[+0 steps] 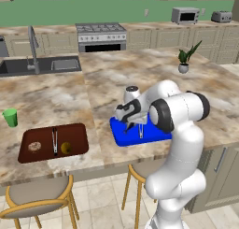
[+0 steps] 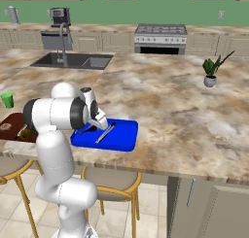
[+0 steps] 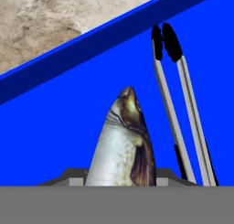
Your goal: Gather the mushroom and lemon from the fridge and place them on a tray on the dining counter. Then gather the chicken drumstick and fish from the fridge and place them on the other tray.
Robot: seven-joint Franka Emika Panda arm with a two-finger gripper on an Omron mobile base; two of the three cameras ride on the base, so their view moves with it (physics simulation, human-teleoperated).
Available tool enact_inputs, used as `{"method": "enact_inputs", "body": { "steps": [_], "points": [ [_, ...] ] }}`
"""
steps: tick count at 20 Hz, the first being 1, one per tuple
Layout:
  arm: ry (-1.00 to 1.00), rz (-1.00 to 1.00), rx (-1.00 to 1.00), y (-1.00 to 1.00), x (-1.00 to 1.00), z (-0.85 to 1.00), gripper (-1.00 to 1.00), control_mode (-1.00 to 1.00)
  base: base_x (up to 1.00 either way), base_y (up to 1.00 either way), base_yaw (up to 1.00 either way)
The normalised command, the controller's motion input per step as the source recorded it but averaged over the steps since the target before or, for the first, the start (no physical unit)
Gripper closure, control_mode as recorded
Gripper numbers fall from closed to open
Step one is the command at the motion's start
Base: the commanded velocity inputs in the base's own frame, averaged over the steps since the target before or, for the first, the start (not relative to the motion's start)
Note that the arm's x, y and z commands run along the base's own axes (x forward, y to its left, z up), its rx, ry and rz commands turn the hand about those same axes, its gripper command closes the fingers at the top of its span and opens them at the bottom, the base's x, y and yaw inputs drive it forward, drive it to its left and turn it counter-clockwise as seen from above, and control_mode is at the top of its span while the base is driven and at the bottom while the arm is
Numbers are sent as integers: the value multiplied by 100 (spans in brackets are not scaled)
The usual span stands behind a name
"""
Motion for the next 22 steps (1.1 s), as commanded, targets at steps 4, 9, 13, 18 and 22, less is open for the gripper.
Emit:
{"method": "enact_inputs", "body": {
  "steps": [4, 9, 13, 18, 22],
  "points": [
    [0, 0, 0, 6, 6, -30, 100, -100, 0, 0, 0],
    [0, 0, 0, 9, 0, -30, -100, -100, 0, 0, 0],
    [0, 0, 0, 0, 0, -7, -100, -100, 0, 0, 0],
    [0, 0, 0, 0, -11, 20, -100, -100, 0, 0, 0],
    [0, 0, 0, 0, -6, 48, -100, -100, 0, 0, 0]
  ]
}}
